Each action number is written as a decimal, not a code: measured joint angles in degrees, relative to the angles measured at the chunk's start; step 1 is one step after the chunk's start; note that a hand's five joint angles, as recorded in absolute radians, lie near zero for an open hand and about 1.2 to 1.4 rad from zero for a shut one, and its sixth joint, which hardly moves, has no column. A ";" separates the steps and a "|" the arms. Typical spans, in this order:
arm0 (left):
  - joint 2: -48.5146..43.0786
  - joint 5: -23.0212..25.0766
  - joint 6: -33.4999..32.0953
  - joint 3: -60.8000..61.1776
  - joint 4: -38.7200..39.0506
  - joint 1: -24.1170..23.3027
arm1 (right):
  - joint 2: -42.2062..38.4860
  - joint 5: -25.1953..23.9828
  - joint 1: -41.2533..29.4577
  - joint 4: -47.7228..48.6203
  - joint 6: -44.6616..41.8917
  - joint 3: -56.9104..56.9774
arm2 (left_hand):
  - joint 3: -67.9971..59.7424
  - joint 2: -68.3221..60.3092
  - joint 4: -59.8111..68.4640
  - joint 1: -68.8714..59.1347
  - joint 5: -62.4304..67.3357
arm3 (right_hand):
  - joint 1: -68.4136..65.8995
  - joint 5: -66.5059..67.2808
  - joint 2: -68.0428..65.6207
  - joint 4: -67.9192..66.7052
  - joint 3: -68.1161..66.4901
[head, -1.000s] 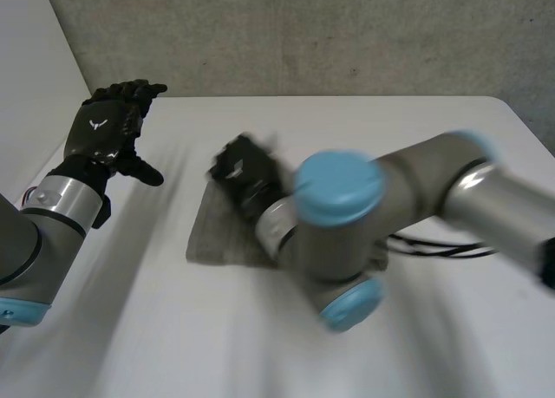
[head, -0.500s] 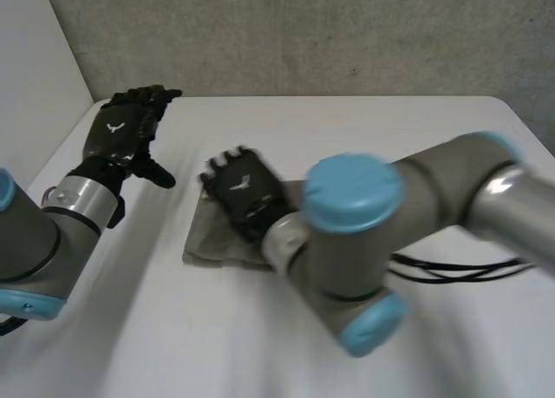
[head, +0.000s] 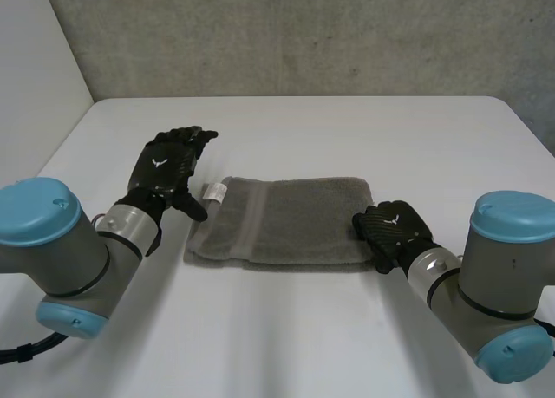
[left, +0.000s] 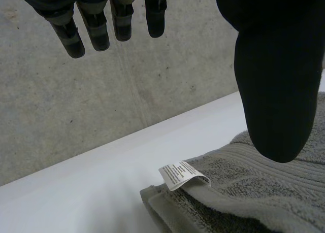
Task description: Fold the towel.
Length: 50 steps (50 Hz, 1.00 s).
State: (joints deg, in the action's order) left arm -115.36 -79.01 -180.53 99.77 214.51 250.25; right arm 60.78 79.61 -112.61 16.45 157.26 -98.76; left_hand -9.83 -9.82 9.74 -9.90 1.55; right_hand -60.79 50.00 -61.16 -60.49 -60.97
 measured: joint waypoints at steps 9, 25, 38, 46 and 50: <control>1.04 -0.95 0.01 1.36 0.17 0.06 | -0.61 0.31 1.60 2.37 5.11 0.10 | 0.00 0.00 0.00 0.00 0.00 | -12.69 16.31 -15.41 -16.37 -15.83; 2.25 -1.30 -0.03 2.81 0.49 -0.01 | 0.72 -0.83 2.67 2.91 11.28 -1.52 | 0.00 0.00 0.00 0.00 0.00 | 10.28 -9.54 9.44 8.95 9.82; 2.23 -1.23 -0.03 3.38 0.56 -0.02 | -1.39 -0.86 2.61 3.92 16.17 -0.74 | 0.00 0.00 0.00 0.00 0.00 | -14.69 15.62 -13.40 -16.48 -15.96; 3.40 -1.27 -0.08 4.04 0.50 -0.02 | 1.84 0.20 4.86 1.70 13.91 -1.72 | 0.06 0.05 -0.02 0.05 0.00 | -14.69 15.64 -13.40 -16.48 -15.96; 5.17 -1.20 -0.07 4.48 0.46 -0.02 | 5.81 0.26 8.56 -1.13 7.03 -5.12 | 0.11 0.11 -0.05 0.09 0.00 | -14.69 15.82 -14.02 -16.48 -15.96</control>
State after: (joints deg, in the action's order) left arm -110.19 -80.21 -180.61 104.25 214.97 250.22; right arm 66.60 79.87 -104.05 15.32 164.29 -103.88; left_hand -9.73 -9.71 9.69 -9.81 1.55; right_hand -75.48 65.82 -75.18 -76.97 -76.93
